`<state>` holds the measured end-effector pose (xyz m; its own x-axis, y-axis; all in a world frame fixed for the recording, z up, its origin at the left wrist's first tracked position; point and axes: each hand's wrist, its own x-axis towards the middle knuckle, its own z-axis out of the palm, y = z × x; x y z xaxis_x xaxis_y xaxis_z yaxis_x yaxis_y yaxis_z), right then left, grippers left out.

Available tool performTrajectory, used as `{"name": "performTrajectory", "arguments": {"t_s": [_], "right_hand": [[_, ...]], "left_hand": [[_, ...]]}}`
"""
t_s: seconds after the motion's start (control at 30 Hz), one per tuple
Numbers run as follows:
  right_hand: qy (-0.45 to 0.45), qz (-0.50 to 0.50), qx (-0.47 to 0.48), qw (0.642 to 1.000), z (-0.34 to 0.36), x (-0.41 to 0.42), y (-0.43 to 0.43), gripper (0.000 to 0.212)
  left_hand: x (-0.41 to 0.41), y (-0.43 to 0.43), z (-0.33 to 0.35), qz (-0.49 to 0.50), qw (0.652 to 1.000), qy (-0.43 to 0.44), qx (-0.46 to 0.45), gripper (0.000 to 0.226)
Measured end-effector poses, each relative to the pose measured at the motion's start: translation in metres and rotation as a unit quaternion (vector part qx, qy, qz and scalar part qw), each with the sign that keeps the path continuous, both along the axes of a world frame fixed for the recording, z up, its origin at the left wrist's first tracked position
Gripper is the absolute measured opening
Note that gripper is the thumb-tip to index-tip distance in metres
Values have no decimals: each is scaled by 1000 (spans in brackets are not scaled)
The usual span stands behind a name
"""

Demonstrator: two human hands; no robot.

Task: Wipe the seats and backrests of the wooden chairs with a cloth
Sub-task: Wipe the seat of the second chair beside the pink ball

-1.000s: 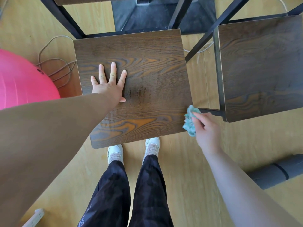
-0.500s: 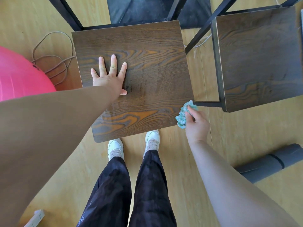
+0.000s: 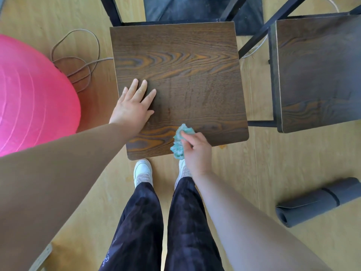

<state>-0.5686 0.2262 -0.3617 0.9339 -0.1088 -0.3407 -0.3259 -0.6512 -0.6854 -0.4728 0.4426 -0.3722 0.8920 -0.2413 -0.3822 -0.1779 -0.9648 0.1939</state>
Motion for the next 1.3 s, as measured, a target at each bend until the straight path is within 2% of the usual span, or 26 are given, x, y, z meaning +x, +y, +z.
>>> {"name": "performTrajectory", "arguments": {"t_s": [0.13, 0.23, 0.4, 0.53, 0.73, 0.87, 1.0, 1.3], "right_hand": [[23, 108, 34, 993, 1, -5, 53, 26], [38, 173, 49, 983, 0, -6, 78, 24], [63, 223, 73, 970, 13, 2, 62, 25], [12, 133, 85, 987, 23, 31, 9, 24], [-10, -31, -10, 999, 26, 125, -92, 24], [-5, -100, -41, 994, 13, 176, -109, 24], [-3, -83, -76, 994, 3, 197, -84, 25], [6, 55, -52, 997, 9, 215, -5, 28]], "left_hand": [[-26, 20, -7, 33, 998, -21, -38, 61], [-29, 26, -7, 21, 999, -17, -45, 62], [-24, 35, -5, 3, 999, 6, -44, 67], [-20, 41, -3, 7, 999, -6, -53, 66], [-25, 51, -8, 13, 996, -21, -81, 67], [-25, 53, -10, 15, 996, -25, -89, 67], [-25, 51, -11, 29, 994, -26, -100, 68], [-24, 42, -8, 38, 996, -38, -77, 66]]}}
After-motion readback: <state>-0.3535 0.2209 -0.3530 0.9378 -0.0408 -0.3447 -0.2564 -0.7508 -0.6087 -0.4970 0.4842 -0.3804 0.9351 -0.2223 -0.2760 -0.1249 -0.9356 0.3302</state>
